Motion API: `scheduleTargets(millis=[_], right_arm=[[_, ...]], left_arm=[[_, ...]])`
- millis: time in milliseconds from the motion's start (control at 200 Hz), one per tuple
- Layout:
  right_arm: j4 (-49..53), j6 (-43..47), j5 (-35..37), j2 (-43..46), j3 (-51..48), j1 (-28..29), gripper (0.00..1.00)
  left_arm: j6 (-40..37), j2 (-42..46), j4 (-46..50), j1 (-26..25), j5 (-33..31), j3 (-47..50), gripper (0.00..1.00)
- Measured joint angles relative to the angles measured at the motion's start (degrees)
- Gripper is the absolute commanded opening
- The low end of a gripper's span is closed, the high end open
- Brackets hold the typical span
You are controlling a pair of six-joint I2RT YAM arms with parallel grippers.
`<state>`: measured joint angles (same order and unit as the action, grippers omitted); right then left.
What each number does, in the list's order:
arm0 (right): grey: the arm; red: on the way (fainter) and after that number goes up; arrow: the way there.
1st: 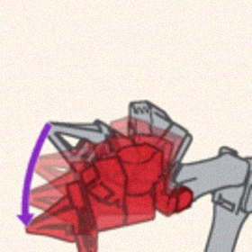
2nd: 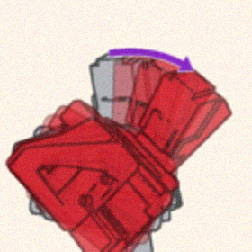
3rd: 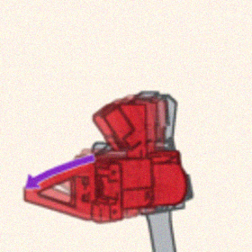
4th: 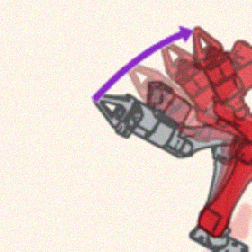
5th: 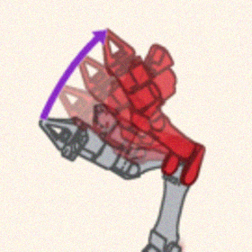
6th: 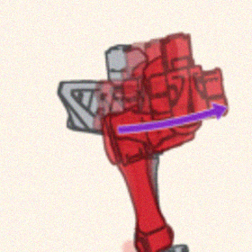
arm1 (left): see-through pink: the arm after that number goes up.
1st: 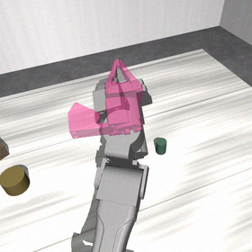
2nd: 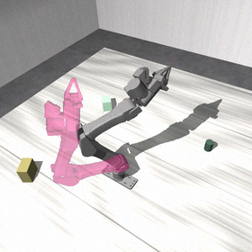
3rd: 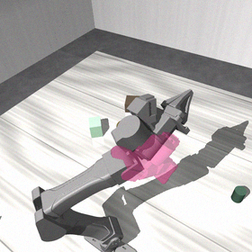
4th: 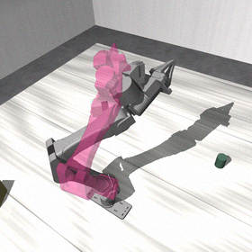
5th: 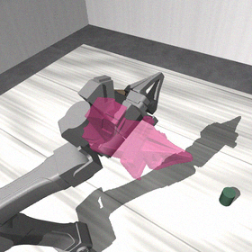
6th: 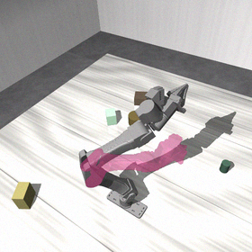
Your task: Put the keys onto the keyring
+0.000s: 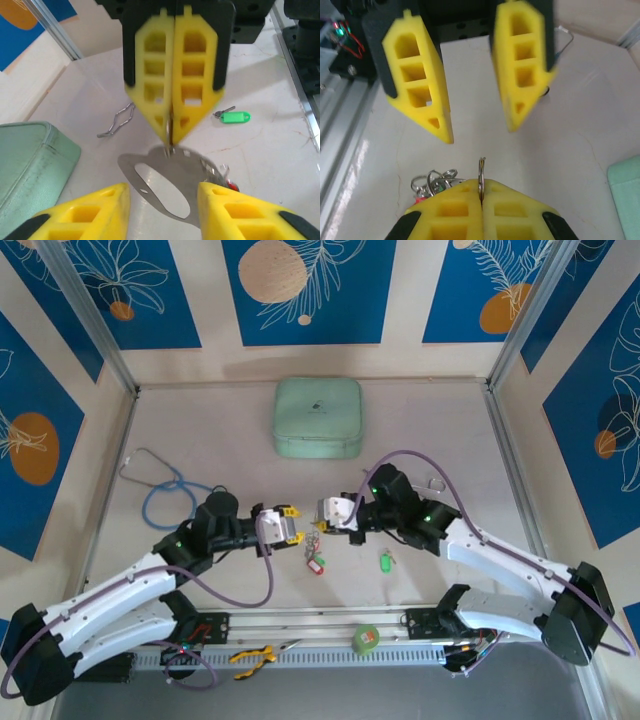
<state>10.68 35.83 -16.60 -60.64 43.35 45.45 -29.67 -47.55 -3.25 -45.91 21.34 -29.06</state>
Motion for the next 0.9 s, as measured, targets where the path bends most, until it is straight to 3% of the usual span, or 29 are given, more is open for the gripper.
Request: scheduleTargets(millis=[125,365,595,900], right_arm=[[-2.6,-1.44,-6.45,1.07,-1.95,-2.45,0.0],[-7.08,-3.17,-11.98,0.63,-2.99,-2.73,0.0],[-9.53,-3.87,-12.31,-0.35,-3.02,-2.43,0.0],[-10.25,-3.93,-11.65,-1.01,-3.02,-1.25,0.0]], left_arm=[[2.14,0.98,-5.18,0.0,0.59,3.3,0.3],[5.6,0.11,-12.28,-0.04,4.26,4.55,0.3],[8.24,-1.38,-16.13,-0.04,7.1,5.4,0.3],[8.66,-1.81,-16.44,-0.02,8.24,5.46,0.22]])
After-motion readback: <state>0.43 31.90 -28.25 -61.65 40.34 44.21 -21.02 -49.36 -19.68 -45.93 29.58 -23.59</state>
